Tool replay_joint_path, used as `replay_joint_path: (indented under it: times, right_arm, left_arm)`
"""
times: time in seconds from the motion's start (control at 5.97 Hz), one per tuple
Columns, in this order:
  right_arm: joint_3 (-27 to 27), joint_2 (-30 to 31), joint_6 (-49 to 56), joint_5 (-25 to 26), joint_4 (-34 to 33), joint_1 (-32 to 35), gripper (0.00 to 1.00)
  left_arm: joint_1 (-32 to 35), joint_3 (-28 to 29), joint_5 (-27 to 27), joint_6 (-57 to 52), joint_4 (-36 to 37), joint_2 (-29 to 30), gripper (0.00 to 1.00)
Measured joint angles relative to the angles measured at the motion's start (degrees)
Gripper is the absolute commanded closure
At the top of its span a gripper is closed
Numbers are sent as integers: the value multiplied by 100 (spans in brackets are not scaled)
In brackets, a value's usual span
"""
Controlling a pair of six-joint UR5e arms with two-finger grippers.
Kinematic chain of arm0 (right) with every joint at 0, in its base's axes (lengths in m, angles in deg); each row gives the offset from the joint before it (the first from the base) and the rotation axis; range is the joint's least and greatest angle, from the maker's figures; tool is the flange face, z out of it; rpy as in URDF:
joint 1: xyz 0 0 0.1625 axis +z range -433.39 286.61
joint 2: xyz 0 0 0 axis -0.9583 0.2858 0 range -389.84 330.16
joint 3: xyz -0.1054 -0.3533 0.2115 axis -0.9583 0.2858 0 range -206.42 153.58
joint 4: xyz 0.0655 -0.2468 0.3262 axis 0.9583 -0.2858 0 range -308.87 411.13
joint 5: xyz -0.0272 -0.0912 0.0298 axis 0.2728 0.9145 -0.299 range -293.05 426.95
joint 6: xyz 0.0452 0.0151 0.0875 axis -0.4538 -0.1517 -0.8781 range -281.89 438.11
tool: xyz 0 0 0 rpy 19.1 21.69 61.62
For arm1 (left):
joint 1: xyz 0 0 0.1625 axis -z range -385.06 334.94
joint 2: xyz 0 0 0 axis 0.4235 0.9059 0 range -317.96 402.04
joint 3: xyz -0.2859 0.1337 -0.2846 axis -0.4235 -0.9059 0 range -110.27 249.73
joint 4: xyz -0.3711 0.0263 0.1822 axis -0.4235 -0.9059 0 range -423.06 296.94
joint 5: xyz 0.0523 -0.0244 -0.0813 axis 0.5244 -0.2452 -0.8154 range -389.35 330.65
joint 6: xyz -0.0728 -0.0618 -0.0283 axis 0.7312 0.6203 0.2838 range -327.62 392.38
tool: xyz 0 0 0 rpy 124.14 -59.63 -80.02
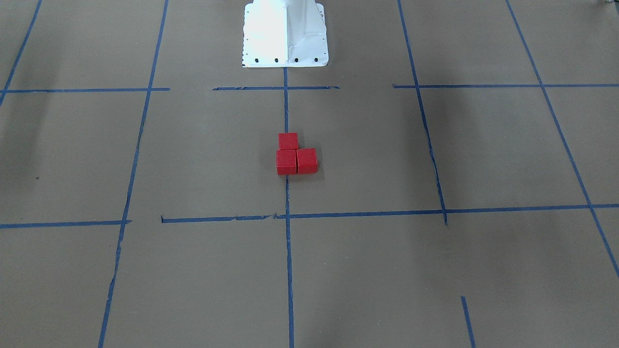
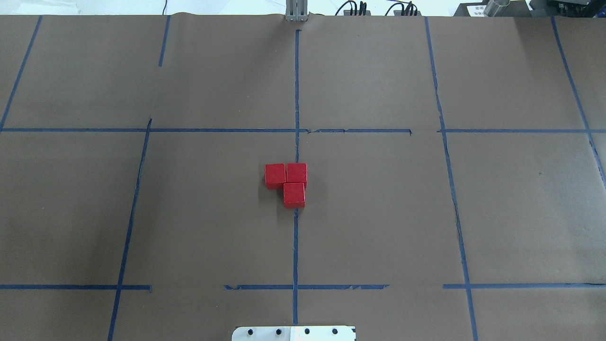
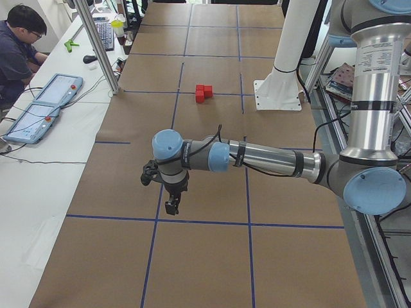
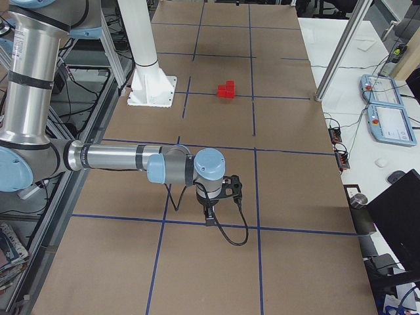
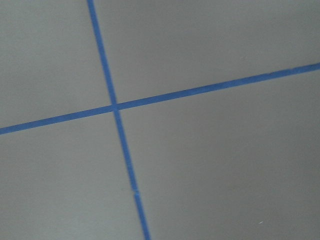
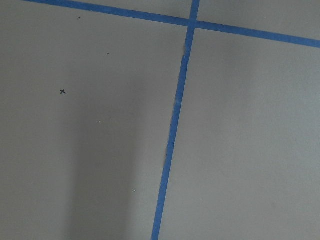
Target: Form red blocks into L shape at center
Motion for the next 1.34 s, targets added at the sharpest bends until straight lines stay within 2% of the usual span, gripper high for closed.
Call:
replay_joint_path:
  times: [0.34, 1.34]
  right_arm:
    - [-7, 7, -7, -12, 0, 1, 0]
    - [-19, 24, -8, -21, 0, 3, 0]
  left_arm:
    - [189, 86, -15, -136, -16, -213, 0]
    - [185, -8, -268, -176, 2, -258, 0]
